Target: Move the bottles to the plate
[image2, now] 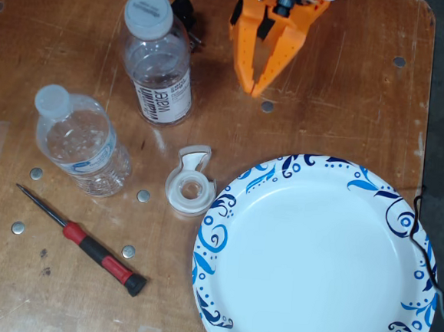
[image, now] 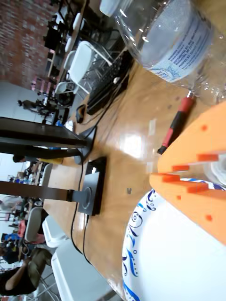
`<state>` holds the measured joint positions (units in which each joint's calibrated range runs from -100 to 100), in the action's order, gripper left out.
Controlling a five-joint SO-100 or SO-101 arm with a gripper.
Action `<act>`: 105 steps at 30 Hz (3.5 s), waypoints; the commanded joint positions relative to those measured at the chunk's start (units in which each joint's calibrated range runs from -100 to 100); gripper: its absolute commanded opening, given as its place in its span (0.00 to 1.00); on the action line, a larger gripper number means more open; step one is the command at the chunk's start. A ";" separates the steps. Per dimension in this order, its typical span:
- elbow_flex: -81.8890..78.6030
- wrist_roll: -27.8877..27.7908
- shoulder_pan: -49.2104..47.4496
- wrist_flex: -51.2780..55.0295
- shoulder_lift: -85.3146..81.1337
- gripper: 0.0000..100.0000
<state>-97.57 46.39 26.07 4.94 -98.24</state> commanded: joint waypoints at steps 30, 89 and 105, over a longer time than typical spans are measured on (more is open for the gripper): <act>-0.36 0.14 17.76 -1.54 -0.67 0.02; 11.27 9.42 23.90 11.60 0.18 0.40; 9.73 9.84 25.41 11.51 3.04 0.33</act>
<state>-88.04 55.87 49.68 17.45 -96.56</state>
